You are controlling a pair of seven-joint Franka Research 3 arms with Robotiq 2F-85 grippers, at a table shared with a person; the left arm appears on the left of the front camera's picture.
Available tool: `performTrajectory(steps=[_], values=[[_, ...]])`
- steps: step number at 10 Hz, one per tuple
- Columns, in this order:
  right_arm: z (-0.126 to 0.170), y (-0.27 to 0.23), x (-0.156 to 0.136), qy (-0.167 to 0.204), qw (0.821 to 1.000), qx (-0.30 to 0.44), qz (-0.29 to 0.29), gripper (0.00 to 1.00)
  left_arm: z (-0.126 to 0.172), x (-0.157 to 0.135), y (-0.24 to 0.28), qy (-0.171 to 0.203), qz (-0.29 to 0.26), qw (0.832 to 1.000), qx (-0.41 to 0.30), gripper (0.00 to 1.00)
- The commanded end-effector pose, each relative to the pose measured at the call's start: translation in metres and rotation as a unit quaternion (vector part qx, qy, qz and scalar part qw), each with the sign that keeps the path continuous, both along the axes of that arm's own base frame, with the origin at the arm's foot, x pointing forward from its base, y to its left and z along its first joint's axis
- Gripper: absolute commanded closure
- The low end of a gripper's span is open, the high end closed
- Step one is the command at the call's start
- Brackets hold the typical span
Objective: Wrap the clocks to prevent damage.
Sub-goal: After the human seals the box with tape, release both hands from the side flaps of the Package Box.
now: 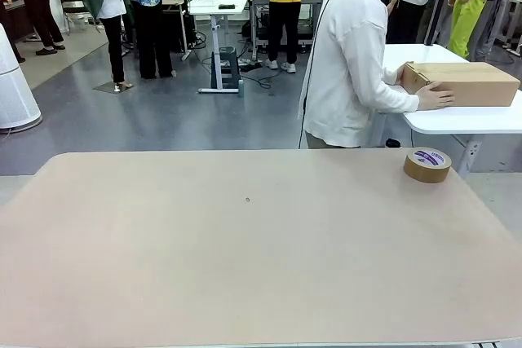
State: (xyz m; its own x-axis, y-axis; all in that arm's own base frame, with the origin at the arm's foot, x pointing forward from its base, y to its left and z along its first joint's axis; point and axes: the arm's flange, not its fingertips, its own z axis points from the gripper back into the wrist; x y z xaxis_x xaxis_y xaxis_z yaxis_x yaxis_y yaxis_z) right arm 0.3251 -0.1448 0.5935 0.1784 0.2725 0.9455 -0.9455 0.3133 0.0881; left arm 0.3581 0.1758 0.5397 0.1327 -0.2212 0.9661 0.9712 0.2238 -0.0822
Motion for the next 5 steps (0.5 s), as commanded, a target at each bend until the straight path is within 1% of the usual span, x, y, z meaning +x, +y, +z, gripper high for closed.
performTrajectory(steps=[1,5], values=[[0.0006,-0.001,0.0006,-0.008,1.0,0.009,0.004,0.0,0.0023,-0.0012,0.0024,0.001,-0.004,1.0,-0.001,0.0],[0.0006,-0.001,0.0006,-0.008,1.0,0.009,0.004,0.0,0.0023,-0.0012,0.0024,0.001,-0.004,1.0,-0.001,0.0]])
